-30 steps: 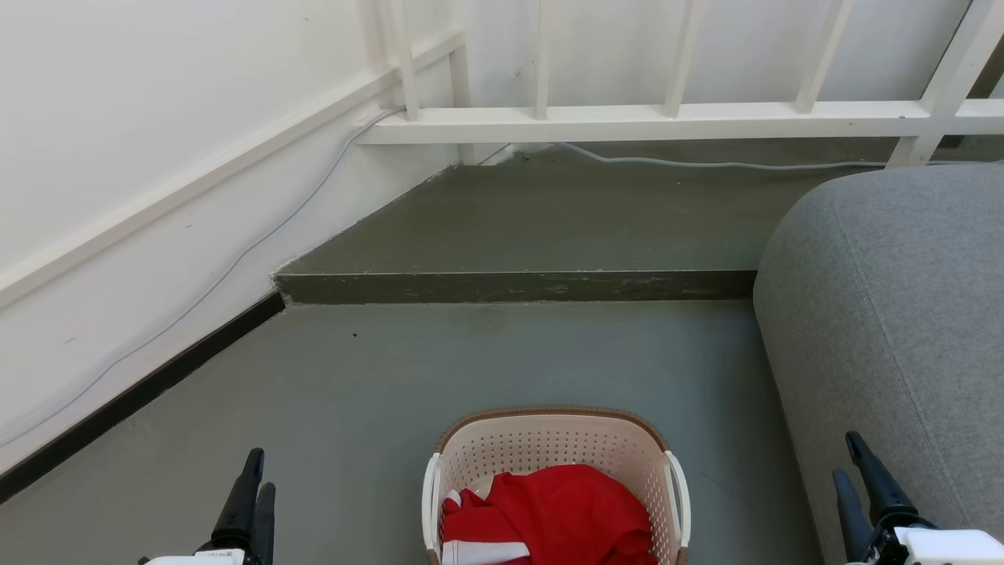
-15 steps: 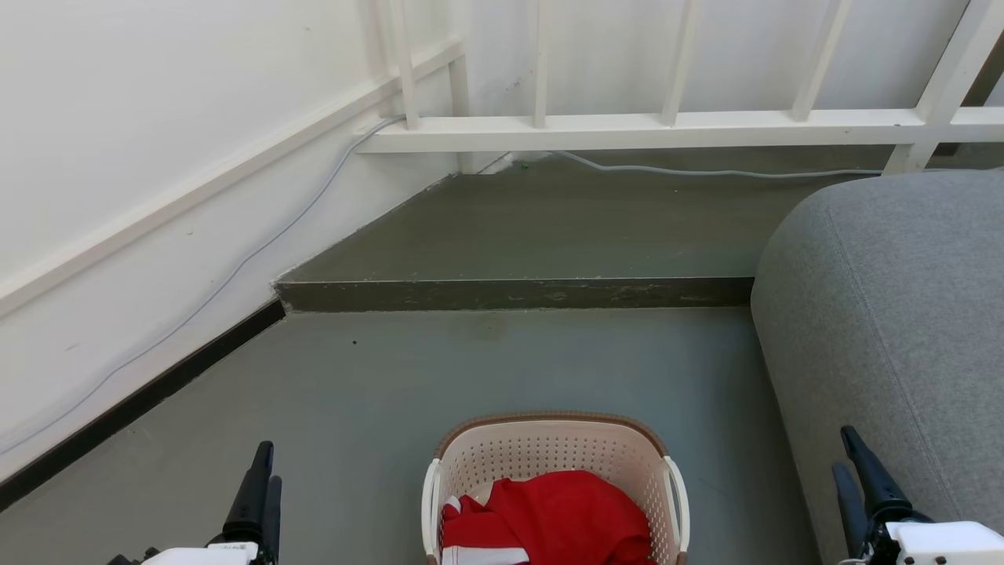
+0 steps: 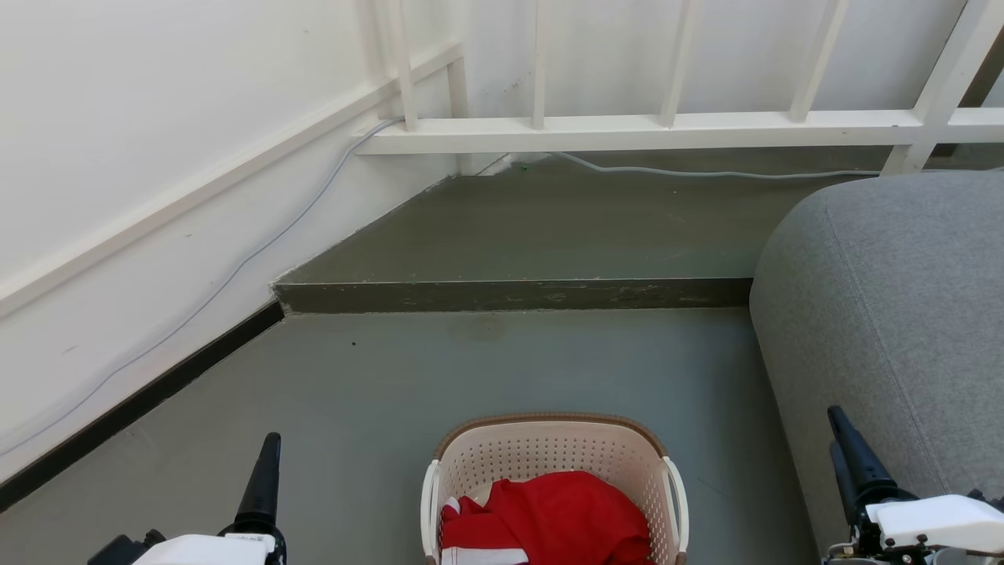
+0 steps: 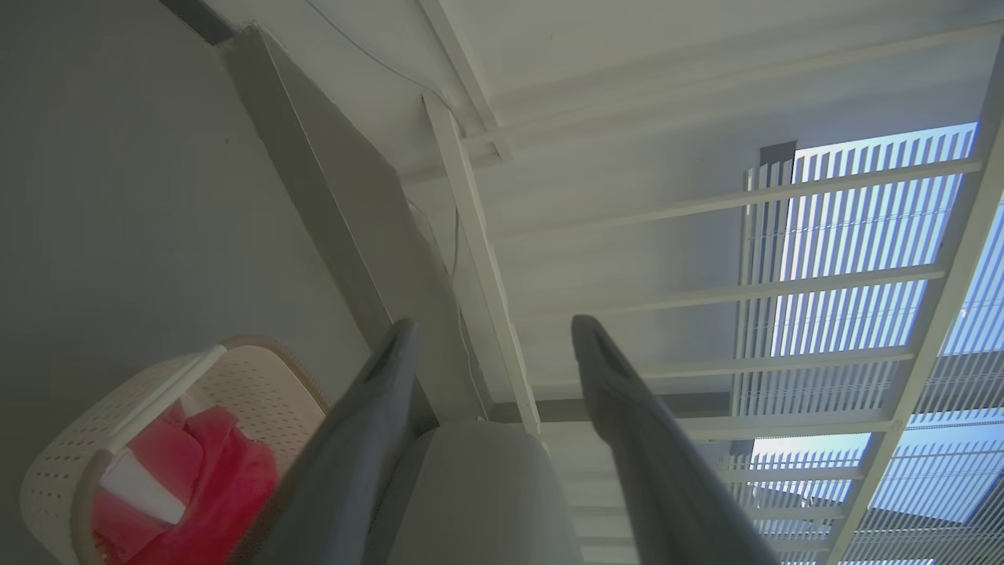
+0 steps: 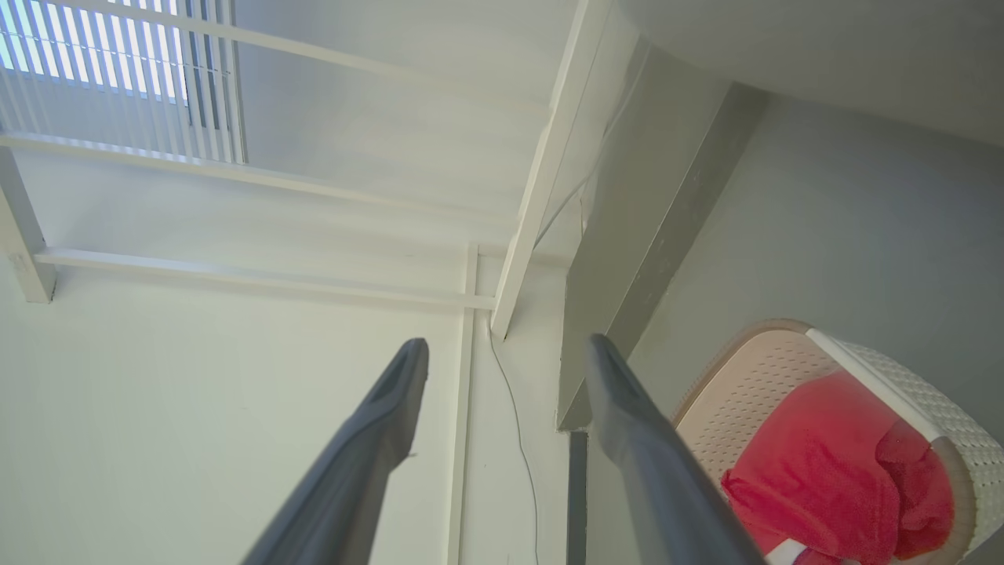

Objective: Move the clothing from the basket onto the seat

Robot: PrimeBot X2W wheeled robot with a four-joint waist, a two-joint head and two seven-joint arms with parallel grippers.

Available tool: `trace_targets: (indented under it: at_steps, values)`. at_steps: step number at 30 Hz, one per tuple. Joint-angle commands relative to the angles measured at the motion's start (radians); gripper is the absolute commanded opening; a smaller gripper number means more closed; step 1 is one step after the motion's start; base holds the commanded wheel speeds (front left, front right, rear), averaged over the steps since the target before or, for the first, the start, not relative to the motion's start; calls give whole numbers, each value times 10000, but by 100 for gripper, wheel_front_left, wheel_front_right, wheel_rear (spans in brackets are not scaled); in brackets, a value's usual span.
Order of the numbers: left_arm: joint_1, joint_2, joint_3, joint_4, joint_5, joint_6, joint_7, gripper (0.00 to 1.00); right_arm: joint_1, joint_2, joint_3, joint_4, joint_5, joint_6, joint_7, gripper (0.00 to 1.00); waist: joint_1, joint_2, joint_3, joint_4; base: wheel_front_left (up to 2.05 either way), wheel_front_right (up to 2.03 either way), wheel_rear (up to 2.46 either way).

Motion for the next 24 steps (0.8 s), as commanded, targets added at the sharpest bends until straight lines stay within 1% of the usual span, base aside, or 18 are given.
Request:
trace_targets:
  at_steps: [1,15,24]
  values:
    - [-524,98,30,-191,321,-25,-94,100,-518,-276,134,-224,-274,42,-162,100,-1,0,1,-4,0,0,0]
    - [-641,129,-43,-158,2356,-30,-511,100,-758,-667,702,-239,-1849,48,-574,100,-2,0,55,-30,0,0,0]
    - [-685,155,-200,-283,3765,123,-778,100,-921,-886,1018,-227,-2879,51,-838,100,-2,0,67,-35,0,0,0]
